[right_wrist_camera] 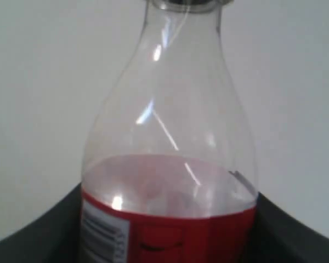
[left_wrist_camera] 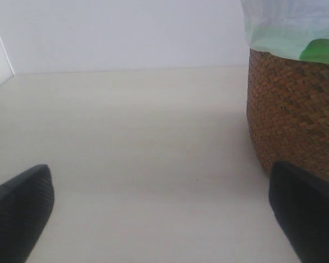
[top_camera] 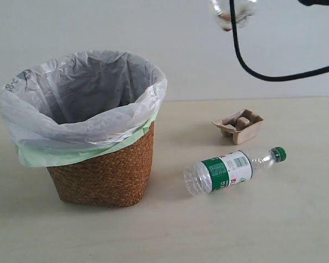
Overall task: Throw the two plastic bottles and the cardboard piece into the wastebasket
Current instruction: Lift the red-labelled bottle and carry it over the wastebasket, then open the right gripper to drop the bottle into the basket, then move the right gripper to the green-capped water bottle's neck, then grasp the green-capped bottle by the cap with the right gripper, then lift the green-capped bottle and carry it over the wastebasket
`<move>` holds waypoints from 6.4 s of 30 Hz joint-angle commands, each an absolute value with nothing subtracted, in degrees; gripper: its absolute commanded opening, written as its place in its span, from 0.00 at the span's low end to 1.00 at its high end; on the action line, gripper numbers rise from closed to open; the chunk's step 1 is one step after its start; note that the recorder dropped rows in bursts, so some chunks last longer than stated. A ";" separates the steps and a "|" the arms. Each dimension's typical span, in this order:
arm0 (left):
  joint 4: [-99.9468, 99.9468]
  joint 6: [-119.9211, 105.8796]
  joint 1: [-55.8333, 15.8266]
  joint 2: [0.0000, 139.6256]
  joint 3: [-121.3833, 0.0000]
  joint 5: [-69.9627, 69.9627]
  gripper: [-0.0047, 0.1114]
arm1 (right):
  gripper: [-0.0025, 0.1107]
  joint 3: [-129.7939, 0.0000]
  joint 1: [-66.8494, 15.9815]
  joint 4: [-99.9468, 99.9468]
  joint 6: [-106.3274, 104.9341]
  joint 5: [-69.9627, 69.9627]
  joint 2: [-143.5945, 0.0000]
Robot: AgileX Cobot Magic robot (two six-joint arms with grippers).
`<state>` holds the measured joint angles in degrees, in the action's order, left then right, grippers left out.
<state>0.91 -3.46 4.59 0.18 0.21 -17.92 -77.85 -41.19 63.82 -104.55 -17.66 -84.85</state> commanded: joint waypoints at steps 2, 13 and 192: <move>1.02 -2.96 4.20 0.00 0.00 -17.52 0.97 | 0.02 -77.57 -41.04 86.53 -119.69 -47.19 -85.22; 1.02 -2.96 4.20 0.00 0.00 -17.52 0.97 | 0.02 -80.70 -41.16 93.02 -90.64 -0.48 -86.84; 1.02 -2.96 4.20 0.00 0.00 -17.52 0.97 | 0.02 -76.66 -48.04 74.23 -82.65 -3.31 -81.82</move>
<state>0.91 -3.46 4.59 0.18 0.21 -17.92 -73.03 -46.03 74.40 -90.19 -7.56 -82.86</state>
